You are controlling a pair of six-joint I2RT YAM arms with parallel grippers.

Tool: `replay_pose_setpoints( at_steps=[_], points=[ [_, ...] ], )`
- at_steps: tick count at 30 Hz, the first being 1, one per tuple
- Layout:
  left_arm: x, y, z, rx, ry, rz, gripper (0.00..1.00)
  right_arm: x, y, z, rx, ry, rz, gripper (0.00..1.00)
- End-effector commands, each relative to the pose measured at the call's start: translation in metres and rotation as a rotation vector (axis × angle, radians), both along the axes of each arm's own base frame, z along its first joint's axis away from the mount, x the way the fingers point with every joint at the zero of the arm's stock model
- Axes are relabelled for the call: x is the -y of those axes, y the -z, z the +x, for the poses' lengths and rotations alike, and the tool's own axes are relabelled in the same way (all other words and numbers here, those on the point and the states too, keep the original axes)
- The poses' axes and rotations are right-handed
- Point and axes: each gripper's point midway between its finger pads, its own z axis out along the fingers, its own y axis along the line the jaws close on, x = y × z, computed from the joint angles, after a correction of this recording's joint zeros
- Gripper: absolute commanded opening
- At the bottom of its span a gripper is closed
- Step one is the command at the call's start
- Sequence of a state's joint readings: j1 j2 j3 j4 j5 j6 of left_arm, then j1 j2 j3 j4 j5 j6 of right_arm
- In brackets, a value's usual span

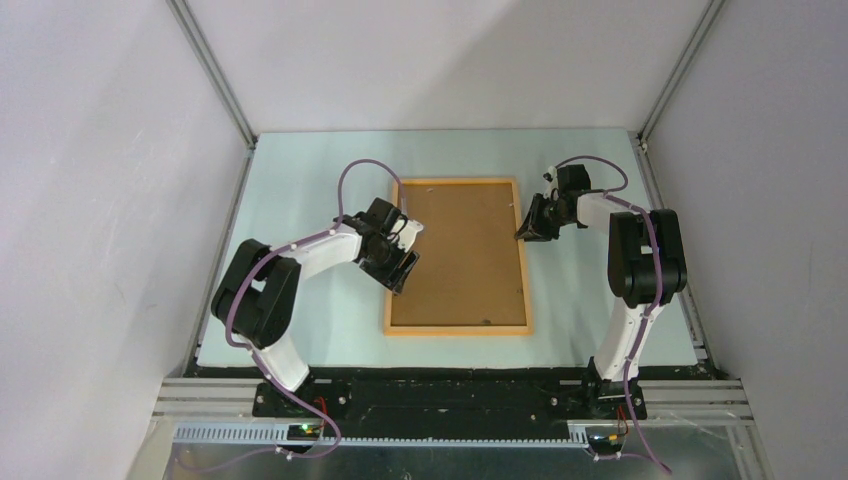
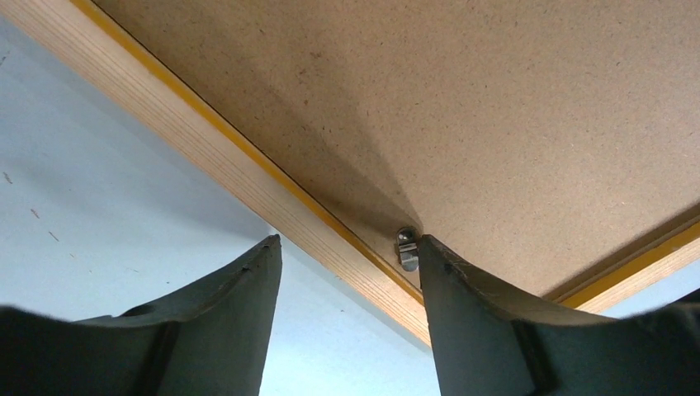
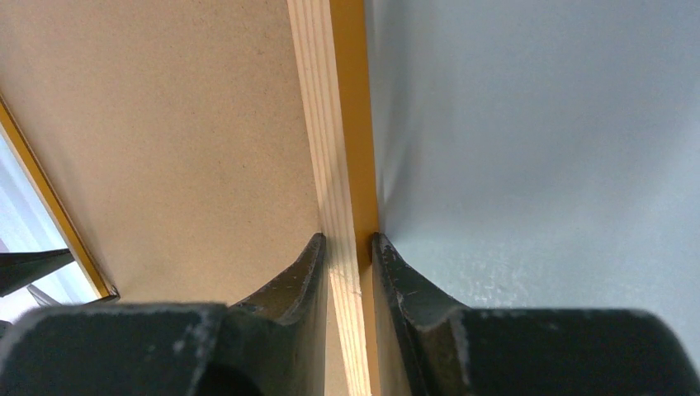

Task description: Put the photo into the frame

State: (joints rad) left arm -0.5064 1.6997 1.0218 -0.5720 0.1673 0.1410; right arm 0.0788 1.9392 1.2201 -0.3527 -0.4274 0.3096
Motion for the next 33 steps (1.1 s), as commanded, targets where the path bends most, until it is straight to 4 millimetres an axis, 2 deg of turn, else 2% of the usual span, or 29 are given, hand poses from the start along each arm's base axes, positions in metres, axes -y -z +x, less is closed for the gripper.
replay_pose_setpoints(
  at_steps=[1,16,33],
  points=[
    [-0.0191,0.0069,-0.0128,-0.02,0.03,0.083,0.65,-0.0058,-0.0058,0.0072,0.006,0.0,0.039,0.0],
    [-0.021,0.0101,-0.0164,-0.033,0.04,0.088,0.53,-0.0055,-0.0056,0.0072,0.008,-0.003,0.036,0.0],
    [-0.0233,0.0109,-0.0196,-0.043,0.055,0.099,0.5,-0.005,-0.0052,0.0075,0.009,-0.002,0.034,0.0]
  ],
)
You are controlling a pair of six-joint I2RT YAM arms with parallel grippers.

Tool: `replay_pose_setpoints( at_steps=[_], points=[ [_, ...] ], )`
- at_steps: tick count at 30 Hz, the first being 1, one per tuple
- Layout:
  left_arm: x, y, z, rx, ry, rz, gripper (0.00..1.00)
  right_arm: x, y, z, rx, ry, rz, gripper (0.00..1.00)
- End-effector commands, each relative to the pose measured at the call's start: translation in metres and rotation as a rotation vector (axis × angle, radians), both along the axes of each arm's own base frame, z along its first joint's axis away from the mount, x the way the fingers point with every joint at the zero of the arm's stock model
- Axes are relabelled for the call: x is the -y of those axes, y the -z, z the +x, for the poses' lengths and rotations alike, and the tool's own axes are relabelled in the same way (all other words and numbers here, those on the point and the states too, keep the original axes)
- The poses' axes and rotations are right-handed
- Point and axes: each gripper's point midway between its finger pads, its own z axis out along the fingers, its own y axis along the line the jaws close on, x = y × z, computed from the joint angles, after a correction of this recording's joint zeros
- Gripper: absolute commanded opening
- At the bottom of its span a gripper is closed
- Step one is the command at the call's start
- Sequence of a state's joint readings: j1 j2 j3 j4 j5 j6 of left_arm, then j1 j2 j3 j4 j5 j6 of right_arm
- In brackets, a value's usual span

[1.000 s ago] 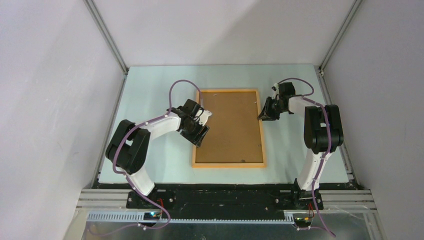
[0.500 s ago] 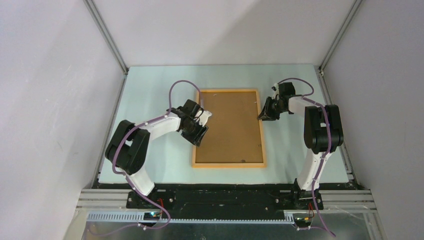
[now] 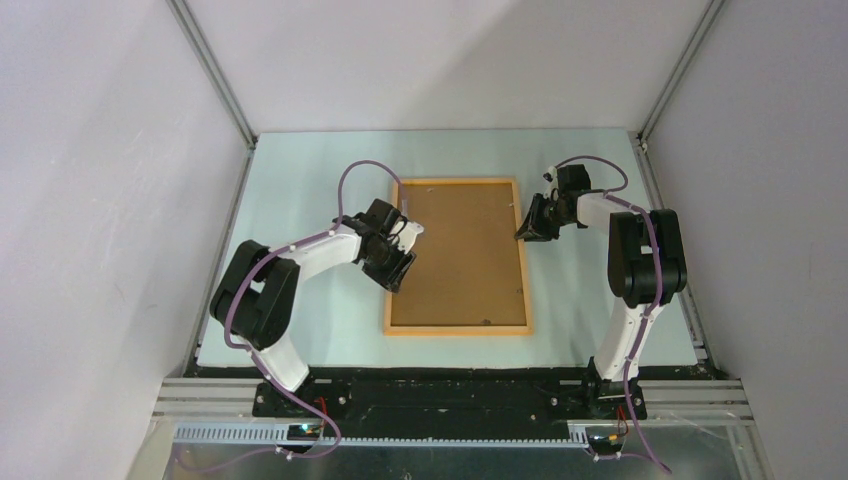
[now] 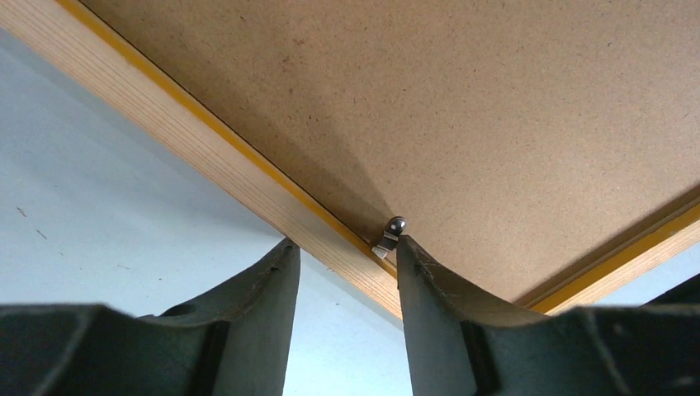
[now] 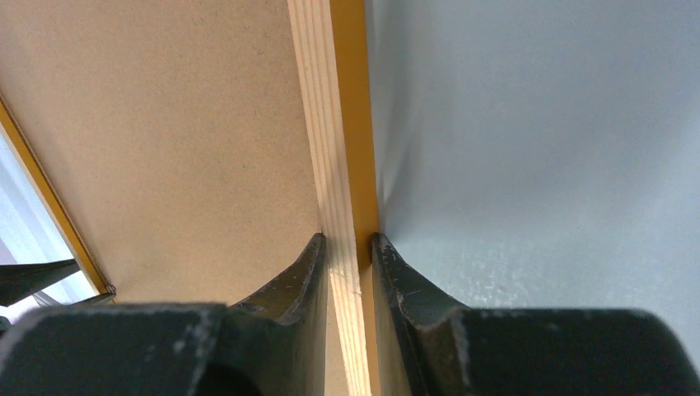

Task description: Put the photo into the frame

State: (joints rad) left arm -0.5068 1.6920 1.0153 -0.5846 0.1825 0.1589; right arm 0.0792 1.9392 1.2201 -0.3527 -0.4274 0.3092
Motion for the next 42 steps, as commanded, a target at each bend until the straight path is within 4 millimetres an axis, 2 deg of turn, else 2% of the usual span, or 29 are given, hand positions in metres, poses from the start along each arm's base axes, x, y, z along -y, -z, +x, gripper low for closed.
replay_pose_setpoints(
  at_steps=[1,10,12,21,29,35,42],
  points=[
    [-0.023,0.011,-0.014,-0.029,0.033,0.103,0.49,-0.005,-0.005,0.008,0.01,-0.002,0.034,0.0],
    [-0.024,0.01,-0.014,-0.028,0.035,0.107,0.48,-0.005,-0.005,0.008,0.011,-0.003,0.033,0.0],
    [-0.024,0.009,-0.014,-0.028,0.034,0.106,0.5,-0.006,-0.006,0.008,0.011,-0.004,0.033,0.0],
    [-0.027,-0.002,-0.009,0.016,0.031,0.116,0.76,-0.005,-0.006,0.008,0.015,-0.008,0.028,0.0],
    [-0.018,-0.031,0.001,0.098,0.045,0.049,0.83,0.0,-0.005,0.01,0.027,-0.007,0.012,0.0],
    [-0.013,-0.055,0.025,0.136,-0.026,-0.032,0.86,0.0,-0.006,0.01,0.031,-0.016,0.011,0.0],
    [-0.019,-0.065,0.064,0.088,-0.221,-0.141,0.88,-0.003,-0.008,0.01,0.041,-0.031,0.014,0.0]
  ],
)
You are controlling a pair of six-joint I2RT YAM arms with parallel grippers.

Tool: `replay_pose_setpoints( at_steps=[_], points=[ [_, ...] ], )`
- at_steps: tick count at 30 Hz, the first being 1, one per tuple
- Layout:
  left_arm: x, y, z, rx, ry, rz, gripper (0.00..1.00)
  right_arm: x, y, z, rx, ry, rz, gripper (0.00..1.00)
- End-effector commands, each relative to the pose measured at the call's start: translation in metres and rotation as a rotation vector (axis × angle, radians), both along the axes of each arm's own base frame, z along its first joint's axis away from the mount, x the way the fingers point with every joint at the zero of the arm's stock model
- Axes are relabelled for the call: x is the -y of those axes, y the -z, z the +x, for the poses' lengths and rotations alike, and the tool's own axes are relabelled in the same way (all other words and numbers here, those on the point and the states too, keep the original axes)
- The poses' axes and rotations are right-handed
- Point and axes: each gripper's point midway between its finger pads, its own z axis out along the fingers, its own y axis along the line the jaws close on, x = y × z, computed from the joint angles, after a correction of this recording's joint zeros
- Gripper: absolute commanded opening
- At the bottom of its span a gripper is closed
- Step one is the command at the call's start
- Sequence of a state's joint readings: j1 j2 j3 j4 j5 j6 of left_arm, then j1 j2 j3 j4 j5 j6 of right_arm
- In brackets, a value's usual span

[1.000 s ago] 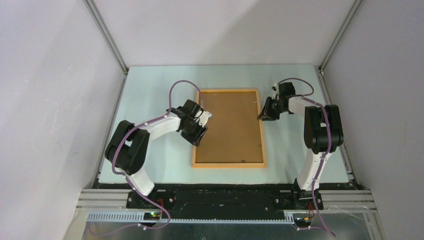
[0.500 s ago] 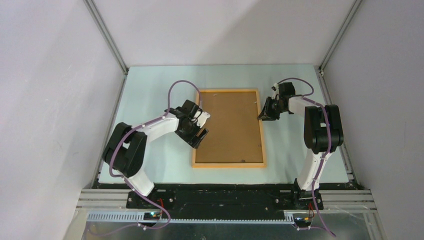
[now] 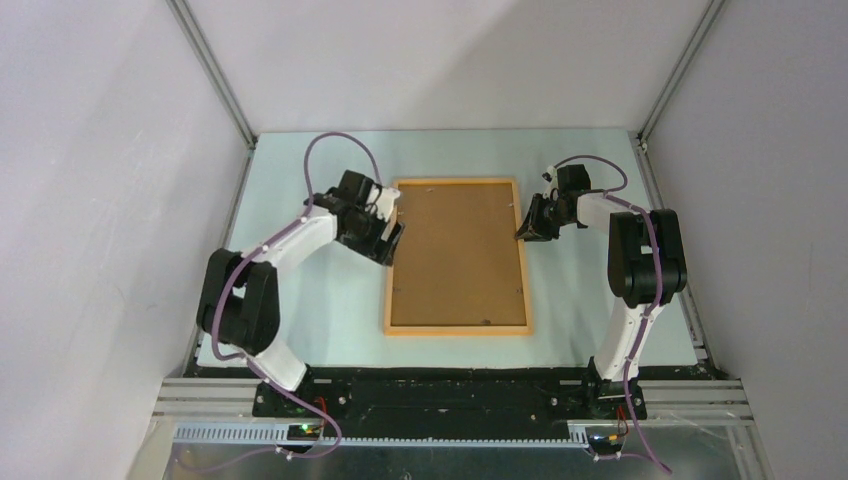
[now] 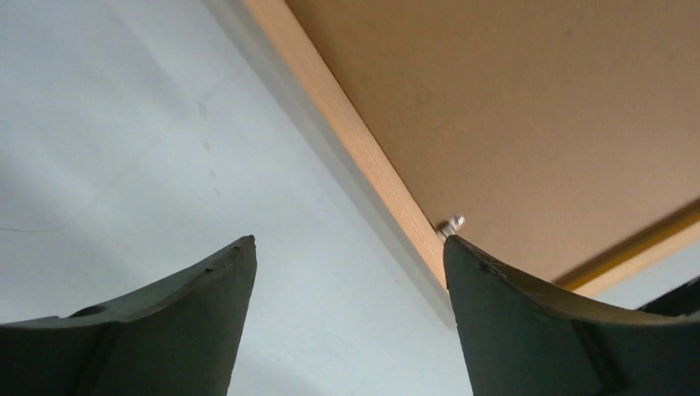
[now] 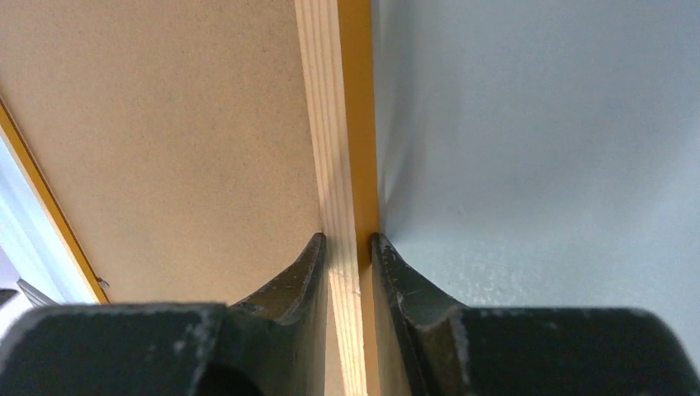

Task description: Put the photo into the frame

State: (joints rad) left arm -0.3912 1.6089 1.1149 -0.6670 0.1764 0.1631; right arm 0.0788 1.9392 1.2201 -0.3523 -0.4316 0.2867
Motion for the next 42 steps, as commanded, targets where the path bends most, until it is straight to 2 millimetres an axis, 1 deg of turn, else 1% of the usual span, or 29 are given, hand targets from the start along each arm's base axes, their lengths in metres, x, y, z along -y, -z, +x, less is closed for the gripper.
replay_pose_setpoints(
  at_steps=[1,5,7,9,12,14,18,23,24,26,27,28,29,32,34,37,38,39,40,41,42],
  points=[
    [0.01,-0.016,0.037,0.0,-0.114,-0.12,0.88,-0.003,-0.008,0.01,0.033,-0.015,0.019,0.0],
    [0.019,-0.021,0.067,0.022,-0.16,-0.146,0.88,-0.005,-0.009,0.009,0.036,-0.026,0.021,0.0],
    [0.022,-0.022,0.078,0.033,-0.171,-0.145,0.88,-0.005,-0.01,0.007,0.033,-0.032,0.022,0.0],
    [0.025,-0.023,0.087,0.037,-0.186,-0.15,0.88,-0.006,-0.011,0.004,0.029,-0.046,0.021,0.0],
    [0.026,-0.02,0.094,0.029,-0.207,-0.151,0.86,-0.008,-0.014,-0.001,0.026,-0.067,0.019,0.0],
    [0.026,-0.012,0.097,0.017,-0.215,-0.138,0.85,-0.009,-0.016,-0.004,0.025,-0.082,0.017,0.0],
    [0.023,-0.005,0.096,0.005,-0.219,-0.131,0.83,-0.011,-0.017,-0.007,0.033,-0.109,0.001,0.0],
    [0.016,0.001,0.087,-0.014,-0.208,-0.122,0.82,-0.007,-0.013,-0.006,0.046,-0.139,-0.049,0.0],
    [0.014,0.002,0.083,-0.017,-0.207,-0.119,0.82,-0.005,-0.01,-0.009,0.028,-0.148,-0.057,0.0],
    [0.01,0.002,0.079,-0.015,-0.201,-0.108,0.82,-0.002,-0.01,-0.009,0.013,-0.155,-0.06,0.0],
    [0.008,0.0,0.078,-0.005,-0.189,-0.107,0.82,-0.001,-0.01,-0.009,0.005,-0.156,-0.06,0.0],
    [0.005,0.002,0.075,-0.01,-0.19,-0.103,0.82,-0.001,-0.009,-0.01,0.005,-0.161,-0.062,0.02],
    [0.004,-0.002,0.074,0.001,-0.186,-0.104,0.82,-0.002,-0.009,-0.01,0.004,-0.167,-0.065,0.03],
    [0.0,-0.003,0.068,0.004,-0.182,-0.1,0.82,-0.005,-0.009,-0.01,0.015,-0.189,-0.083,0.14],
    [-0.002,-0.006,0.066,0.012,-0.179,-0.098,0.82,-0.007,-0.01,-0.01,0.02,-0.205,-0.094,0.2],
    [-0.004,-0.01,0.062,0.023,-0.175,-0.099,0.82,-0.011,-0.007,-0.011,0.013,-0.238,-0.113,0.22],
    [-0.005,-0.01,0.061,0.022,-0.173,-0.097,0.82,-0.011,-0.009,-0.009,0.018,-0.243,-0.118,0.21],
    [-0.006,-0.011,0.059,0.025,-0.171,-0.097,0.82,-0.012,-0.006,-0.01,0.011,-0.258,-0.123,0.19],
    [-0.006,-0.012,0.059,0.027,-0.171,-0.099,0.82,-0.012,-0.006,-0.008,0.012,-0.264,-0.125,0.14],
    [-0.007,-0.013,0.057,0.029,-0.17,-0.099,0.82,-0.012,-0.005,-0.01,0.007,-0.281,-0.125,0.11],
    [-0.008,-0.014,0.057,0.031,-0.17,-0.101,0.82,-0.012,-0.006,-0.006,0.009,-0.285,-0.122,0.07]
  ],
)
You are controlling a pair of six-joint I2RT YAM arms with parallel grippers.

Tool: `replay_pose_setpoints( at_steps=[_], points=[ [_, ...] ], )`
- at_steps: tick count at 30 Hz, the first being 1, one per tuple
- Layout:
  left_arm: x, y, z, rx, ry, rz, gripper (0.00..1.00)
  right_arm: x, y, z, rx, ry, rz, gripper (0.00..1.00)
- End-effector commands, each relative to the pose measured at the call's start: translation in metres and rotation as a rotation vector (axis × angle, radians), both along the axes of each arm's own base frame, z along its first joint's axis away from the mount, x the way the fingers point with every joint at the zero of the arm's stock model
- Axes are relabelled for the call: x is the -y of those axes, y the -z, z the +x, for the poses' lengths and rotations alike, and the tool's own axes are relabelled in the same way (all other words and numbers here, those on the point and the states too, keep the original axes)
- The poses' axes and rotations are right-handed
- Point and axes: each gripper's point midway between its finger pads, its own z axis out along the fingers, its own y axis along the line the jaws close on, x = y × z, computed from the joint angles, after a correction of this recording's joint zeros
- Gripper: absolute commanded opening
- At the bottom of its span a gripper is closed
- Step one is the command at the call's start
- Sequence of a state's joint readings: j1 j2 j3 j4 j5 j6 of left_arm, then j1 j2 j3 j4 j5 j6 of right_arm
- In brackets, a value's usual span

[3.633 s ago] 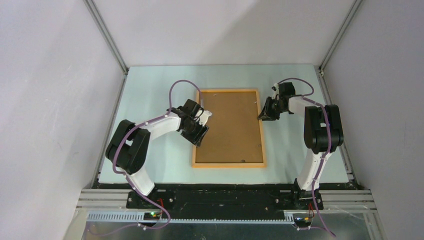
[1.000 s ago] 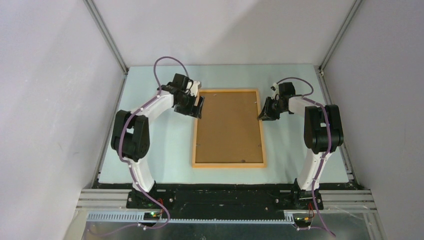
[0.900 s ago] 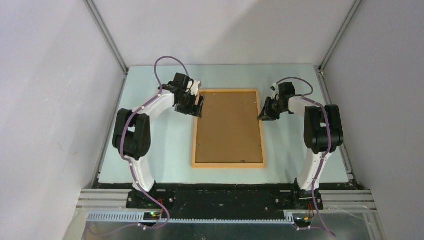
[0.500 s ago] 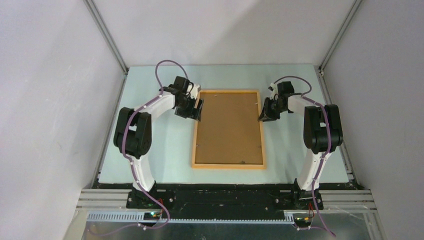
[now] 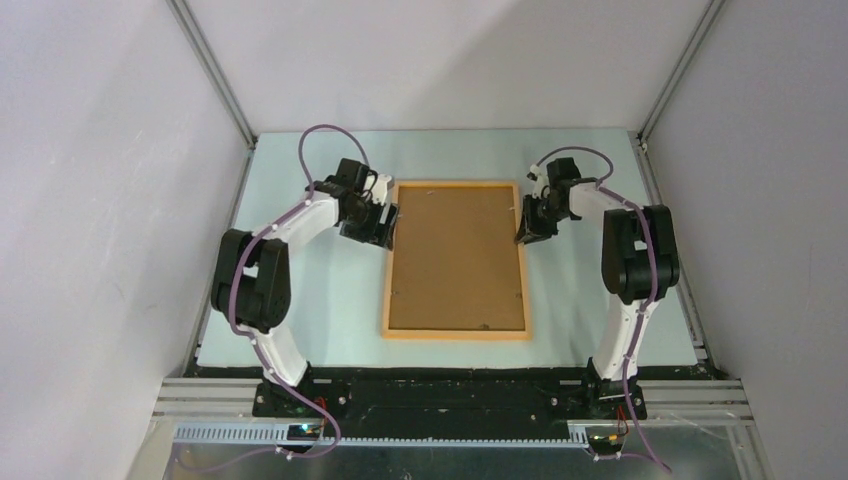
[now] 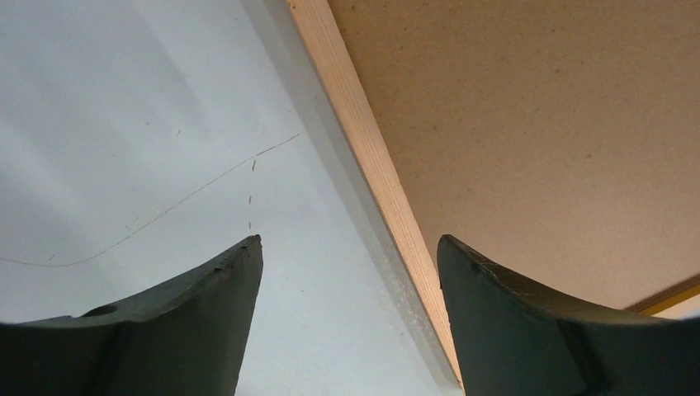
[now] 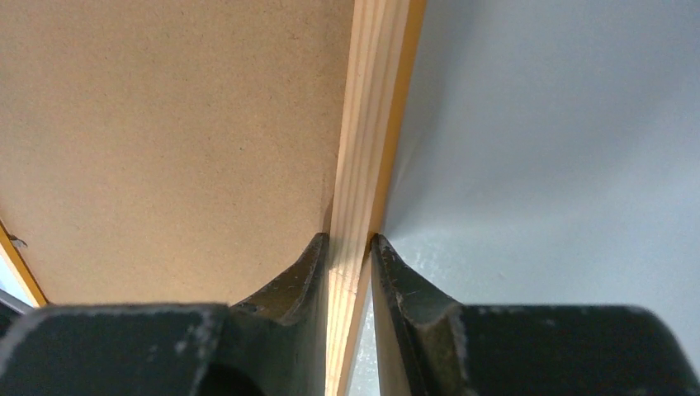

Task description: Put the photo into the frame

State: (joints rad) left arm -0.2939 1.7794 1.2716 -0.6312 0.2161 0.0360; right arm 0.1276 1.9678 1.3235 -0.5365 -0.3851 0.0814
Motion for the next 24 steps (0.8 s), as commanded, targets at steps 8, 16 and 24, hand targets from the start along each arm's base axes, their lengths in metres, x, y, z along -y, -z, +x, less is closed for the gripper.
replay_pose_setpoints(
  at_steps=[8,16,24],
  points=[
    [-0.012,-0.025,0.0,0.085,0.017,-0.01,0.82,-0.006,-0.016,0.02,0.009,-0.323,-0.018,0.0],
    [-0.021,-0.025,-0.006,0.1,0.029,0.022,0.82,0.014,-0.024,0.043,0.075,-0.555,-0.151,0.0],
    [-0.025,-0.024,-0.012,0.102,0.037,0.033,0.82,-0.003,-0.022,0.036,0.091,-0.808,-0.227,0.0]
  ],
)
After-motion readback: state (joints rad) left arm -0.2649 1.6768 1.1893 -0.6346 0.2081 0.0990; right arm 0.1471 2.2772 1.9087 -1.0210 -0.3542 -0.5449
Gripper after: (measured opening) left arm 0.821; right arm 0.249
